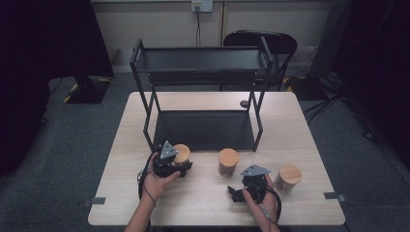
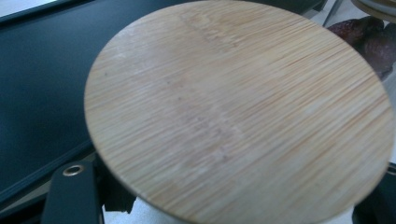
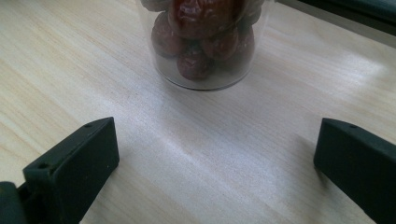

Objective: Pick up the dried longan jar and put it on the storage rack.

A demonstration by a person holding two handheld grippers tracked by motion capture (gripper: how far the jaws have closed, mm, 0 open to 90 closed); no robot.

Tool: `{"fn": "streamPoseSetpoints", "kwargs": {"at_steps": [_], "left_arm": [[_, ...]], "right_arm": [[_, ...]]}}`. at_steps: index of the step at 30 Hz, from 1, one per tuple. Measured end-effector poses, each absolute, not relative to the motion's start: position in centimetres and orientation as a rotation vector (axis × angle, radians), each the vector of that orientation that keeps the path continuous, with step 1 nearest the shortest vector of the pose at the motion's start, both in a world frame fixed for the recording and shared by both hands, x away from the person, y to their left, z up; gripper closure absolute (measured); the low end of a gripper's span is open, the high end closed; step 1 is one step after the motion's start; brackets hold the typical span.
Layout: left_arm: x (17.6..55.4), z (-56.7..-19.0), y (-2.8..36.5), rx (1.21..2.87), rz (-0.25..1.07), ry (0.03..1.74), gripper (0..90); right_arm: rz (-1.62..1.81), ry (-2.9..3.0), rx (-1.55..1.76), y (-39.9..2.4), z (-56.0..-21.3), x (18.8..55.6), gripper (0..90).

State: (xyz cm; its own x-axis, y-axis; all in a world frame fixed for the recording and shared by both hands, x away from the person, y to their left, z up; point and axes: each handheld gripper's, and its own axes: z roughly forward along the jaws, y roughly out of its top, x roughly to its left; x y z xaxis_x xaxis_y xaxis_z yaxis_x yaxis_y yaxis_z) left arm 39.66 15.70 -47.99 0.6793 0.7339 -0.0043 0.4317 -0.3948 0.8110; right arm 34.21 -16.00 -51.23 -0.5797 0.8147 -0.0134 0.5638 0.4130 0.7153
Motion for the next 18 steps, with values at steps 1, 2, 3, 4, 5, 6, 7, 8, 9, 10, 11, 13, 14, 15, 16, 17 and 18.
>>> {"fn": "streamPoseSetpoints", "kwargs": {"at_steps": [1,2,3,4,5,6,7,8,9,10,11,13,14,15,16,17,18], "left_arm": [[39.7,-48.0,15.6,2.045,0.451,0.899,25.8],[39.8,-47.9,15.6,2.044,0.452,0.898,25.8],[39.8,-47.9,15.6,2.048,0.453,0.894,25.8],[39.9,-47.8,15.5,2.047,0.452,0.893,25.8],[39.9,-47.8,15.4,2.050,0.452,0.891,25.8],[40.0,-47.7,15.3,2.052,0.448,0.891,25.8],[40.0,-47.6,15.2,2.053,0.448,0.886,25.8],[40.0,-47.5,15.2,2.055,0.450,0.883,25.8],[40.0,-47.5,15.2,2.055,0.450,0.883,25.8],[40.1,-47.3,15.1,2.058,0.452,0.876,25.8],[40.1,-47.2,15.0,2.054,0.449,0.876,25.8],[40.2,-47.1,15.0,2.049,0.445,0.875,25.8],[40.2,-47.1,14.9,2.048,0.444,0.876,25.8],[40.2,-47.0,14.9,2.048,0.443,0.874,25.8],[40.3,-47.0,14.9,2.048,0.443,0.872,25.8],[40.3,-46.9,14.8,2.051,0.444,0.871,25.8],[40.4,-46.8,14.8,2.050,0.442,0.875,25.8]], "right_arm": [[0.965,2.314,1.185,-16.0,-51.2,34.2,0.0],[0.965,2.314,1.185,-16.0,-51.2,34.2,0.0],[0.965,2.314,1.185,-16.0,-51.2,34.2,0.0],[0.965,2.314,1.185,-16.0,-51.2,34.2,0.0],[0.965,2.314,1.185,-16.0,-51.2,34.2,0.0],[0.965,2.314,1.185,-16.0,-51.2,34.2,0.0],[0.965,2.314,1.185,-16.0,-51.2,34.2,0.0],[0.965,2.314,1.185,-16.0,-51.2,34.2,0.0],[0.965,2.314,1.185,-16.0,-51.2,34.2,0.0],[0.965,2.314,1.185,-16.0,-51.2,34.2,0.0],[0.965,2.314,1.185,-16.0,-51.2,34.2,0.0],[0.965,2.314,1.185,-16.0,-51.2,34.2,0.0],[0.965,2.314,1.185,-16.0,-51.2,34.2,0.0],[0.965,2.314,1.185,-16.0,-51.2,34.2,0.0],[0.965,2.314,1.185,-16.0,-51.2,34.2,0.0],[0.964,2.314,1.185,-16.0,-51.2,34.2,0.0],[0.964,2.314,1.186,-16.0,-51.2,34.2,0.0]]}}
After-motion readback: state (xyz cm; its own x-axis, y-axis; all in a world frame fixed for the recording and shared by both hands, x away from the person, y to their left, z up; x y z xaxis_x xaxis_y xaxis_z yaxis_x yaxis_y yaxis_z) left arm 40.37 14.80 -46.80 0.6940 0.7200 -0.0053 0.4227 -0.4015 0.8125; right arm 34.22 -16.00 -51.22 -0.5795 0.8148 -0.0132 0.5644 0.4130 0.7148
